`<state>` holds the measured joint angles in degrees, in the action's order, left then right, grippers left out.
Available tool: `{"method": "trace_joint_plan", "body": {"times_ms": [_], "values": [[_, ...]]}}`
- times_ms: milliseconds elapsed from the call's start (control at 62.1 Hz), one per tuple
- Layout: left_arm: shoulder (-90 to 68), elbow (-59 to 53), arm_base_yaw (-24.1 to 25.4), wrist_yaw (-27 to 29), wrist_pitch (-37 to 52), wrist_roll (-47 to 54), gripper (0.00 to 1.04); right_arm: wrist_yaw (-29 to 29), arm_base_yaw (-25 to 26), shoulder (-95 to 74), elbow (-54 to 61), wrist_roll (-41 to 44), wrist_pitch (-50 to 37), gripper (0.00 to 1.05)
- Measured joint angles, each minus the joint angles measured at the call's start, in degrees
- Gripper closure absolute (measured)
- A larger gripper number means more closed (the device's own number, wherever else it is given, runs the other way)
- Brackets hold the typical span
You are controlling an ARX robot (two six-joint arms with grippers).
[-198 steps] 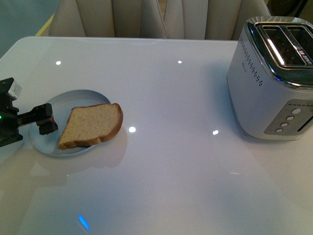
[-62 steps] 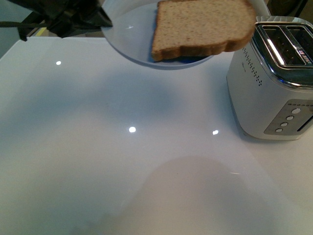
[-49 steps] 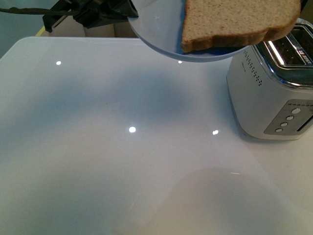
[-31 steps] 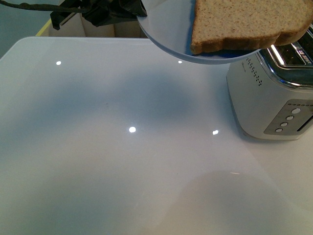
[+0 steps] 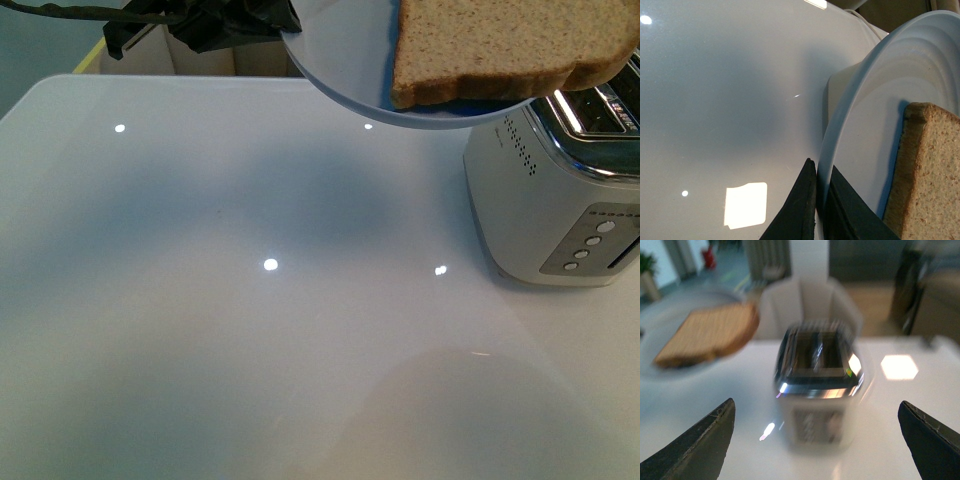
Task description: Left arm holds plate, right arm toasts bread
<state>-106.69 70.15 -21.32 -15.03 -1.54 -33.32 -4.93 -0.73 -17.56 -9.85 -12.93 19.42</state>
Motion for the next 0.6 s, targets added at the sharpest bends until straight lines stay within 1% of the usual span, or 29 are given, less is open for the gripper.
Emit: {"method": "trace_joint_plan", "body": {"times_ms": [81, 161, 242, 322, 387, 403, 483, 596], "values": [[0.0, 0.0, 0.0, 0.07, 0.0, 0.0, 1.02, -0.74, -0.94, -5.44, -0.98, -2.75, -4.2, 0.09], [0.0, 0.0, 0.07, 0.2, -0.02, 0.0, 1.02, -0.92, -0.74, -9.14, -2.01, -4.22, -8.2, 0.09], [0.0, 0.0, 0.04, 0.04, -0.02, 0.0, 1.02, -2.51, 0.0, -15.52, -3.52, -6.6, -14.82, 0.09], [0.0, 0.0, 0.02, 0.04, -0.02, 0.0, 1.02, -5.07, -0.42, -23.69, -5.86, -9.75, -22.53, 0.09], [0.0, 0.0, 0.04, 0.07, -0.02, 0.0, 1.02, -6.97, -1.7, -30.73, -7.98, -12.35, -28.76, 0.09], [0.0, 0.0, 0.04, 0.07, -0.02, 0.0, 1.02, -8.02, -2.47, -34.25, -9.16, -13.73, -31.98, 0.09], [0.0, 0.0, 0.04, 0.07, -0.02, 0.0, 1.02, -11.04, -4.44, -43.34, -13.03, -18.05, -40.33, 0.09], [0.0, 0.0, 0.04, 0.07, -0.02, 0.0, 1.02, -12.83, -6.54, -51.28, -16.9, -21.24, -46.6, 0.09]]}}
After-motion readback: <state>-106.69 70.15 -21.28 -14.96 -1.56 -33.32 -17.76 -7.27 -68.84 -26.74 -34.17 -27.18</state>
